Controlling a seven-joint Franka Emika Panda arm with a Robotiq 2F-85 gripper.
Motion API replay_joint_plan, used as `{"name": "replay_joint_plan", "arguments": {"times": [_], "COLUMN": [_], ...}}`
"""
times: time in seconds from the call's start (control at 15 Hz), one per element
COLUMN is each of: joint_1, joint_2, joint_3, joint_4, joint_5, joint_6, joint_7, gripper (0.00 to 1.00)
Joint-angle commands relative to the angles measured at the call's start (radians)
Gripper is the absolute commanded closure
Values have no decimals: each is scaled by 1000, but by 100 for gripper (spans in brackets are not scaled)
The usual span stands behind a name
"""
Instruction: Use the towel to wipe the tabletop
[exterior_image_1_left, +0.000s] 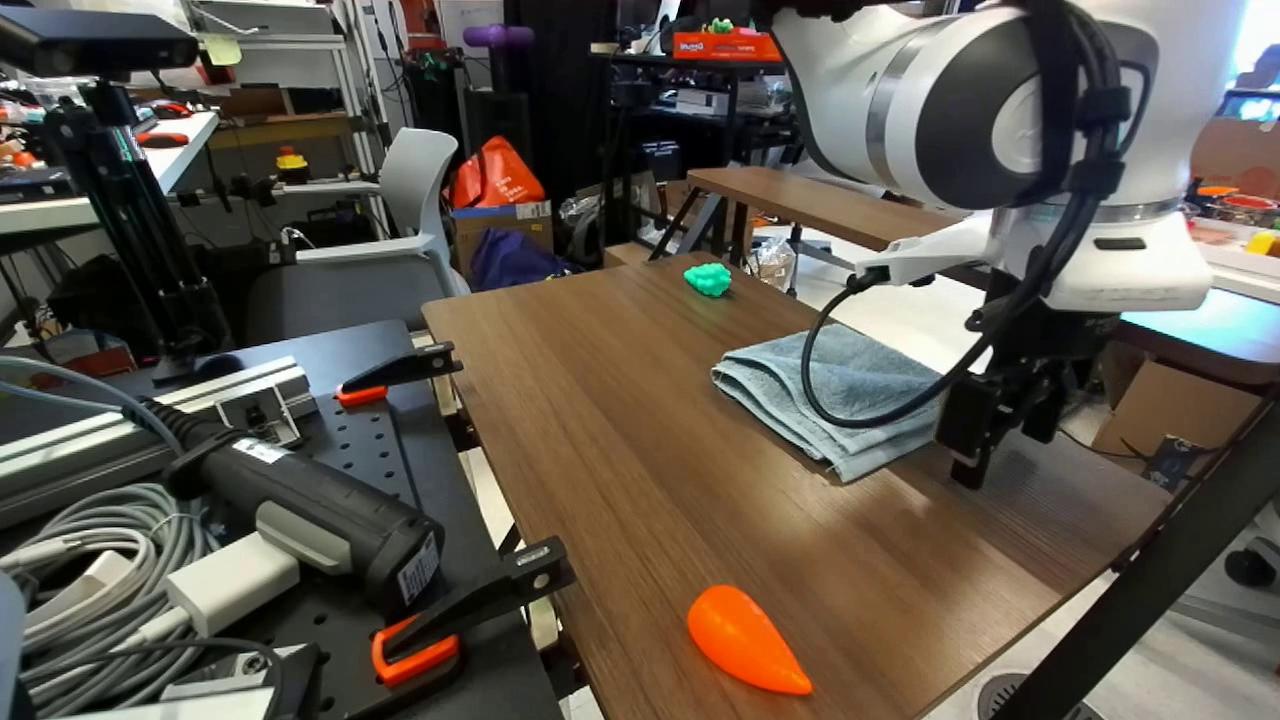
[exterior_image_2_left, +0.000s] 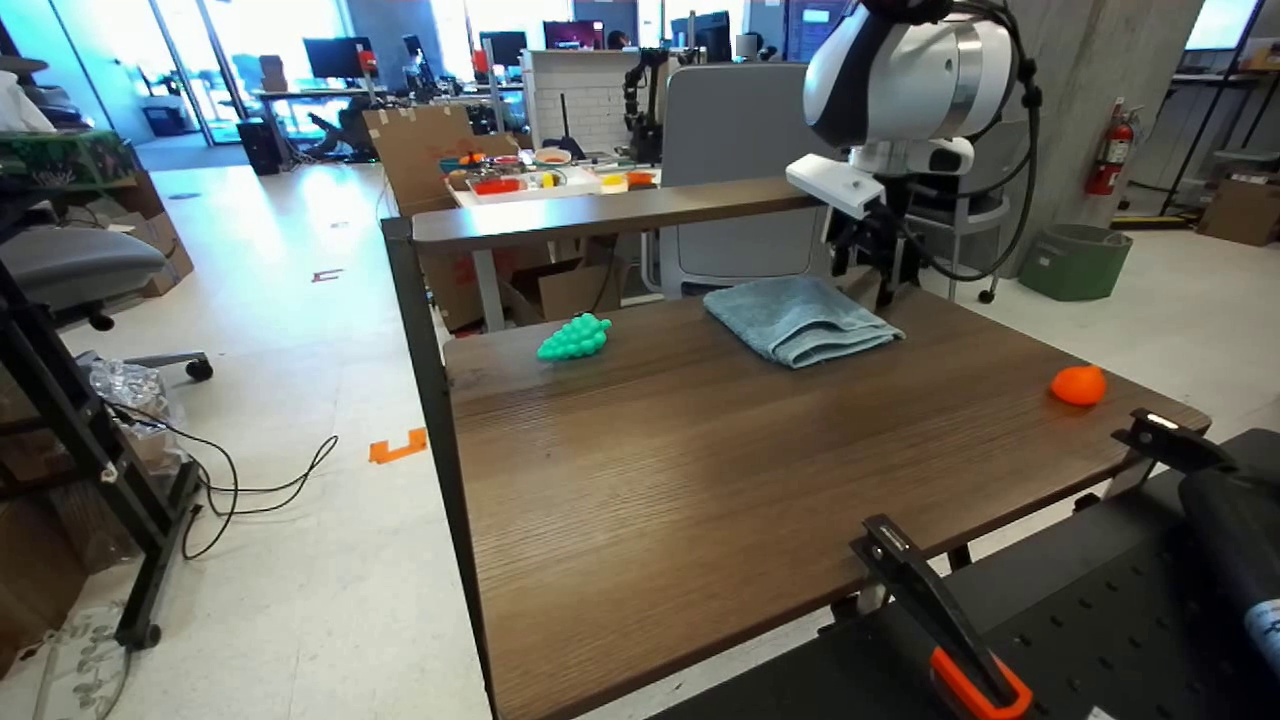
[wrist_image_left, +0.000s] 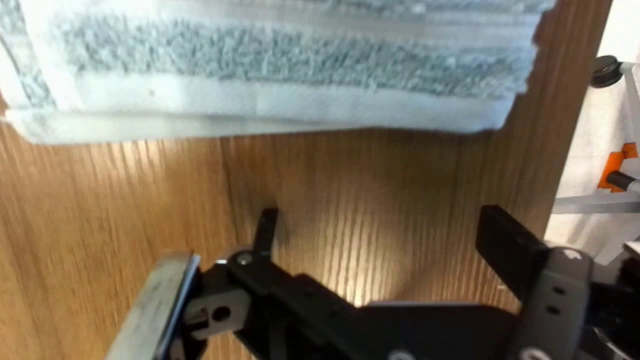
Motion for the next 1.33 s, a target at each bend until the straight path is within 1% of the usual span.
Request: {"name": "replay_joint_plan", "arguments": {"times": [0.0, 0.2, 0.47, 0.67, 0.8, 0.87, 1.0, 1.27], "joint_1": [-4, 8, 20, 29, 29, 22, 18, 23], "joint_2": [-131, -205, -322, -448, -512, -528, -550, -518], "joint_3": [69, 90, 113, 132, 148, 161, 181, 214], "joint_4": [-159, -312, -503, -644, -707, -721, -733, -711], "joint_5": [-30, -61, -44, -25, -17, -10, -2, 32], "joint_6": [76, 201, 381, 462, 484, 488, 453, 447], "joint_7": [-84, -202, -319, -375, -405, -417, -433, -434], "gripper": [0, 0, 0, 0, 0, 0, 0, 0]}}
